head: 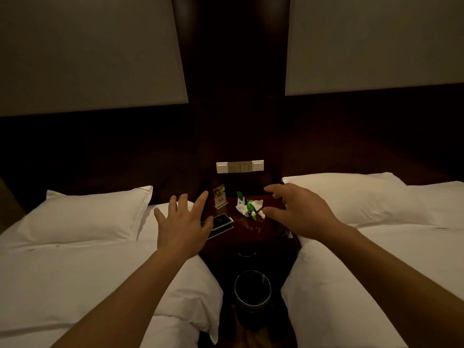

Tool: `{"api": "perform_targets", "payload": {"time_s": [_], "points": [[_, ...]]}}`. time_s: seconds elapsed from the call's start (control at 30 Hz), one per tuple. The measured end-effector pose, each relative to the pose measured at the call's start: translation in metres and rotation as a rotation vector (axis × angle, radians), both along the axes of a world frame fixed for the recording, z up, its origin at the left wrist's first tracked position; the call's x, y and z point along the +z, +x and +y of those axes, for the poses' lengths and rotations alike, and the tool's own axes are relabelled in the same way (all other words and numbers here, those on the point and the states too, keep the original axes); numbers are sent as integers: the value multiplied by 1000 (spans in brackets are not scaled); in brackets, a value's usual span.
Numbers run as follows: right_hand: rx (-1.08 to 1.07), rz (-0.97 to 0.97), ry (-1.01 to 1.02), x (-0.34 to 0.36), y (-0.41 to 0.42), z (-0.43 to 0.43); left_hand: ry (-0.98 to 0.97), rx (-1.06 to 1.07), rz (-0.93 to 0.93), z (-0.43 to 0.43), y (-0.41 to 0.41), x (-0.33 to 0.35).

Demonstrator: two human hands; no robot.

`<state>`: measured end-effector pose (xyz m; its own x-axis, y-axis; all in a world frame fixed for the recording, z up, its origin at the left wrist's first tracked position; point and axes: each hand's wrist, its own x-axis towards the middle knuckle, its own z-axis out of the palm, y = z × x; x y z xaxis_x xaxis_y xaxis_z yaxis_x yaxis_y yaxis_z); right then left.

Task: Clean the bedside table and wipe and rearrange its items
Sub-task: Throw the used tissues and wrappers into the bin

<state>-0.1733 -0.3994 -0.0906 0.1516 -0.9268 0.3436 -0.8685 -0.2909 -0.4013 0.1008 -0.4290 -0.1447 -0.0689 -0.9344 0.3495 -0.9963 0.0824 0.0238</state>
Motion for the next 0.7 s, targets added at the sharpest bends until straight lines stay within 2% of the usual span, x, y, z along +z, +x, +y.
{"api": "perform_targets", "payload": {"time_s": [0.43, 0.7], "points": [[-44, -12, 259, -106, -38, -178, 281, 52, 17, -156, -14, -111], [-154, 18, 426, -188, -29, -281, 449, -55, 33, -290, -1, -201]]}}
